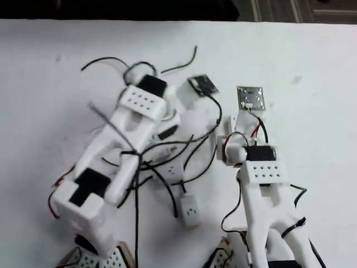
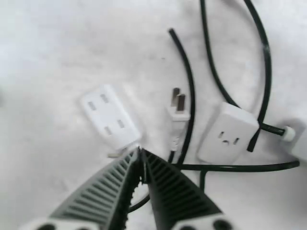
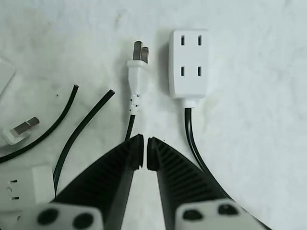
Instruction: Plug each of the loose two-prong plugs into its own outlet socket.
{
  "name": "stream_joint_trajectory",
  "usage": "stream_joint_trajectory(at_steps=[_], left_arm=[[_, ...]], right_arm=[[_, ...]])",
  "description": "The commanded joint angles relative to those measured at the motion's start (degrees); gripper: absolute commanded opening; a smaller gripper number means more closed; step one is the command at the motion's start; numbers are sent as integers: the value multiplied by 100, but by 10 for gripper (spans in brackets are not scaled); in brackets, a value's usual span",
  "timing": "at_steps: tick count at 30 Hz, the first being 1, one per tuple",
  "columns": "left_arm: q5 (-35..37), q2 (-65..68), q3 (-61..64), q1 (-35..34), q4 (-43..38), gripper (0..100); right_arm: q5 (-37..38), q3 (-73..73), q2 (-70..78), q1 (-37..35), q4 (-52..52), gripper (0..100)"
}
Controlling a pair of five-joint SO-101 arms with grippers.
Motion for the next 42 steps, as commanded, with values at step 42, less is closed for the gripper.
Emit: stream_joint_trajectory(at_steps=[42], left_arm=[[431, -1780, 316, -1982, 273, 143]], right_arm=[[870, -422, -189, -163, 224, 18]])
